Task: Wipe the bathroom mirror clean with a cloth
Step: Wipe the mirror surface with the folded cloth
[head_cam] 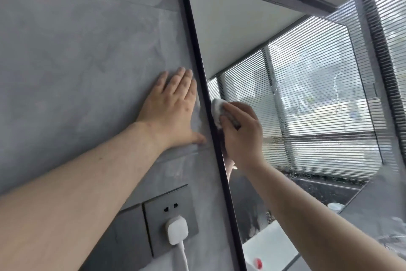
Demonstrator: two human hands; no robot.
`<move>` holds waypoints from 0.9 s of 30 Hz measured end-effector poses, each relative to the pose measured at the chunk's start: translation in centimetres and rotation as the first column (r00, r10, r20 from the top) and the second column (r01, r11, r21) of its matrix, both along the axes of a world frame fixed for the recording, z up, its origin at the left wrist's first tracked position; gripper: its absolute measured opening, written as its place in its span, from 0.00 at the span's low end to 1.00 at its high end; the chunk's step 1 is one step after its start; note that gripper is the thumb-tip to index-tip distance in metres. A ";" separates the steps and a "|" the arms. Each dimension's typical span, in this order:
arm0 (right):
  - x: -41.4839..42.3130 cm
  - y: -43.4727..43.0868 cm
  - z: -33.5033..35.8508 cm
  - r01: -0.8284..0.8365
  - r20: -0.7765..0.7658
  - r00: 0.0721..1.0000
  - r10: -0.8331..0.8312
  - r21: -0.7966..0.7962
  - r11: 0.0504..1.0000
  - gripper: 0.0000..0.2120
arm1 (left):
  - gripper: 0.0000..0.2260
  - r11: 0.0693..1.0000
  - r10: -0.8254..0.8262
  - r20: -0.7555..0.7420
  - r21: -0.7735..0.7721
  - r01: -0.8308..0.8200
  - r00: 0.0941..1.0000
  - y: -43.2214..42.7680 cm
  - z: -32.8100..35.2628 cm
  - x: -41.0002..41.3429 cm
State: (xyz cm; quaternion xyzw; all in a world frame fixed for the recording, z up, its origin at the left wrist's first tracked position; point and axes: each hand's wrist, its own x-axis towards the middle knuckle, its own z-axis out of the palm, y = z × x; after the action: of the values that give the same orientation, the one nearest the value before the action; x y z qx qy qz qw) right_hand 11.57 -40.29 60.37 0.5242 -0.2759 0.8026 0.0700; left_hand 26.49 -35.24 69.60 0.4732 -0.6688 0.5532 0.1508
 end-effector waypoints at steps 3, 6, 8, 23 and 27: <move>-0.1 -0.8 5.4 0.017 -0.020 1.000 -0.018 -0.060 0.998 0.14 | 0.60 1.000 -0.004 0.031 -0.020 0.004 1.000 -0.4 1.1 -0.4; -0.5 -1.4 8.3 0.011 -0.064 0.998 -0.016 -0.073 0.997 0.14 | 0.58 0.999 -0.016 0.032 -0.047 0.017 0.999 -0.7 0.8 -0.3; -0.8 -1.3 7.6 -0.003 -0.078 0.997 -0.003 -0.074 0.997 0.14 | 0.58 0.997 -0.046 0.024 -0.054 0.047 0.999 -0.9 0.6 -0.2; -2.0 -2.3 -4.0 0.090 -0.185 0.976 -0.116 -0.144 0.985 0.15 | 0.63 0.999 -0.044 -0.017 0.013 0.044 0.999 -0.7 3.4 -1.5; -1.8 -2.6 -1.3 0.118 -0.165 0.975 -0.149 -0.183 0.976 0.16 | 0.63 0.998 -0.050 0.000 -0.034 0.050 0.999 -1.5 4.6 -1.3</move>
State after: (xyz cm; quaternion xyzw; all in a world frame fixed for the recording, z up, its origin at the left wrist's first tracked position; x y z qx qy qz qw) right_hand 9.80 -42.84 59.09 0.5658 -0.2331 0.7670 0.1931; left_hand 25.20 -36.78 74.18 0.4540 -0.6709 0.5603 0.1726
